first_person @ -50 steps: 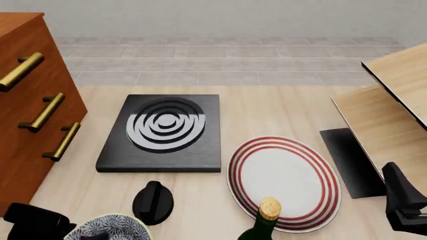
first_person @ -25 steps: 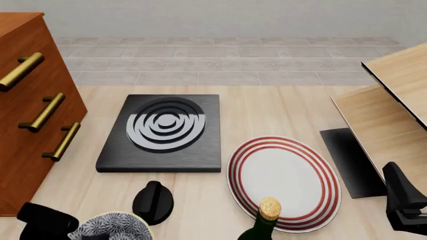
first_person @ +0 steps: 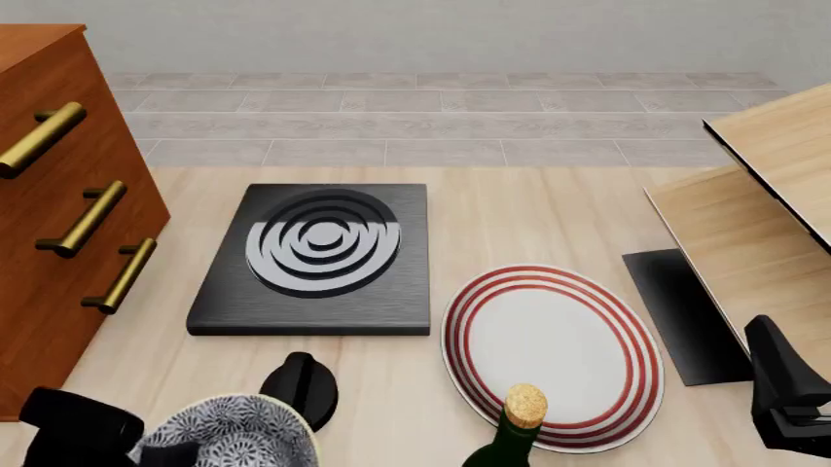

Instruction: Put the bowl on the top of the cabinet.

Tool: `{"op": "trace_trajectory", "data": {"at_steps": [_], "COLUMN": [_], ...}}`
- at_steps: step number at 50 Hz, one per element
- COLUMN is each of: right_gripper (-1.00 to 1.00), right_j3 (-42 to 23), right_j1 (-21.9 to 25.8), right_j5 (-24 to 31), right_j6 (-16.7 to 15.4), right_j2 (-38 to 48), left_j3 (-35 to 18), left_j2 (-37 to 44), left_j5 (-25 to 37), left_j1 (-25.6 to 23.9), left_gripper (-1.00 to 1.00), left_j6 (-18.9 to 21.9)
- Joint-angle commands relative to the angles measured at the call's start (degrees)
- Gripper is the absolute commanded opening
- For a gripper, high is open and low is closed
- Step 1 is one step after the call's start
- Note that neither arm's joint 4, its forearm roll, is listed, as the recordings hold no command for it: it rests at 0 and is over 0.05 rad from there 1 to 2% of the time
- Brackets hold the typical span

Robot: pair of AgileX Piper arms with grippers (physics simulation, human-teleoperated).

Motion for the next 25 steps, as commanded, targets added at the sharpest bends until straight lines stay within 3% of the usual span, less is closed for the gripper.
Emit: {"op": "trace_trajectory", "data": {"at_steps": [1,13,25], "right_gripper": [1.0,1.0,1.0], "right_j3": [0.0,0.0,0.0], "right_j1": [0.0,0.0,0.0], "right_j5": [0.0,0.0,0.0], "right_j6": [-0.1,-0.1,0.0], "right_j2": [0.0,0.0,0.0], "left_j3": [-5.0,-11.2,-14.1], "left_j2": [-6.1,-9.7,-9.5], "left_j5": [7.1,12.0,11.6], "left_j1": [1.4,3.2,3.7], "left_gripper": [-1.0,-1.0,-1.0], "left_j6": [6.7,9.4,8.3]}}
